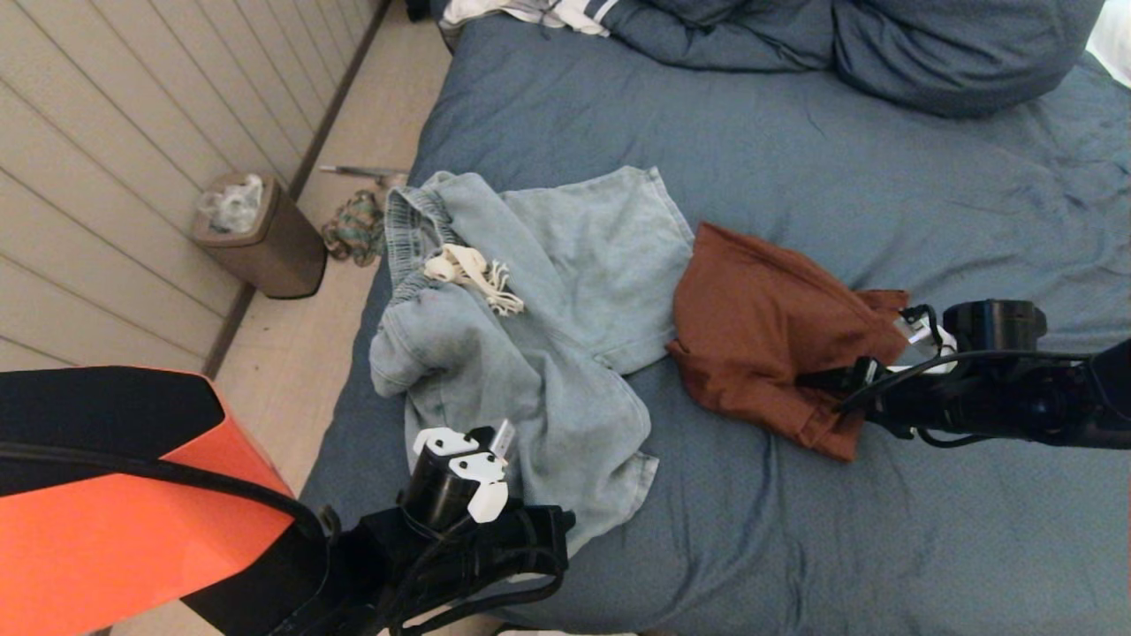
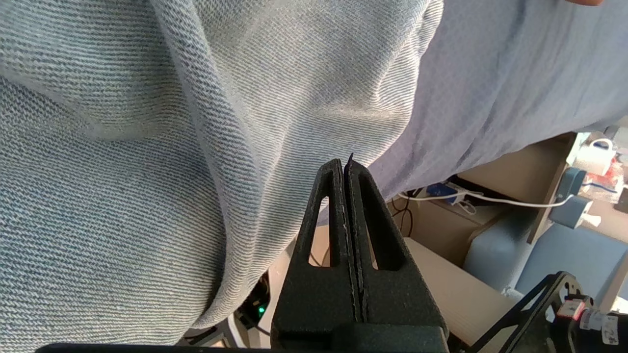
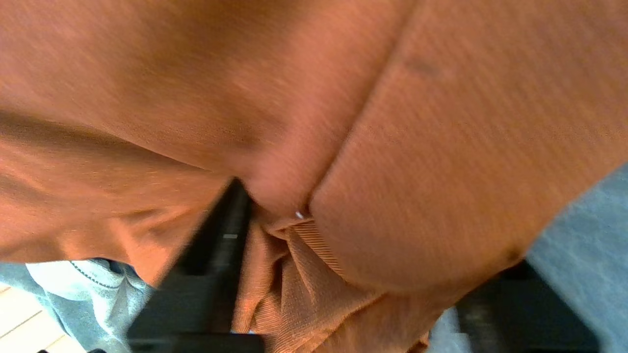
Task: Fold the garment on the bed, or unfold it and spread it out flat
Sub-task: Fold the blue shorts
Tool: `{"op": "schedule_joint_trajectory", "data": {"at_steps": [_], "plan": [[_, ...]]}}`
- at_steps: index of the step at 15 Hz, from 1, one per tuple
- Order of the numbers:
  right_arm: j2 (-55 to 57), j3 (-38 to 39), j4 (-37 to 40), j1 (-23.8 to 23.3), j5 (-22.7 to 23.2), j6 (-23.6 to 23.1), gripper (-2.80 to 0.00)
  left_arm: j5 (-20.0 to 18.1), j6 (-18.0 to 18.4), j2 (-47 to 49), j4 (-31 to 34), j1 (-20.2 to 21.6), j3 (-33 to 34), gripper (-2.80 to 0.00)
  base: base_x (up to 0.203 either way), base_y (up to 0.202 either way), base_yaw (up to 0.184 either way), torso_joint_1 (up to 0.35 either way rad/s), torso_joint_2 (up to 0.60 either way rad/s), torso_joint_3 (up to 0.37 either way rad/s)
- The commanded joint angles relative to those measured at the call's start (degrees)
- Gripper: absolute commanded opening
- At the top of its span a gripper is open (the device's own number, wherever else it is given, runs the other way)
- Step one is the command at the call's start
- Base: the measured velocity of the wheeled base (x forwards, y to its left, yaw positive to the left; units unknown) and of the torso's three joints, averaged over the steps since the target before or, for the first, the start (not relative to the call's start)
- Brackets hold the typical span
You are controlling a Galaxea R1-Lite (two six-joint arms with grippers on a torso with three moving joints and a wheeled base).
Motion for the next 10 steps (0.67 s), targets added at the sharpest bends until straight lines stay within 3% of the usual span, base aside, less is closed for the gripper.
{"op": "schedule_joint_trajectory", "data": {"at_steps": [1,6,10], "plan": [[0.39,-0.24,-0.11,0.26,0.36,0.25,-2.80,-0.03,-0.21,-0.12,-0.32,-0.01,0.10,-2.80,0.000,0.000,0.000,0.000,0.00,0.000],[-2.91,-4.27,0.65,0.37,0.23,1.67,-2.80,-0.03,-0.03,-0.95,-0.32,-0.01,0.30,-2.80,0.000,0.000,0.000,0.000,0.00,0.000],[-5.37,-11.03,9.24,-0.40,0.19,1.94,-2.80,-0.03,-0.03,-1.61,-0.32,-0.01,0.30,-2.80,0.000,0.000,0.000,0.000,0.00,0.000]]}}
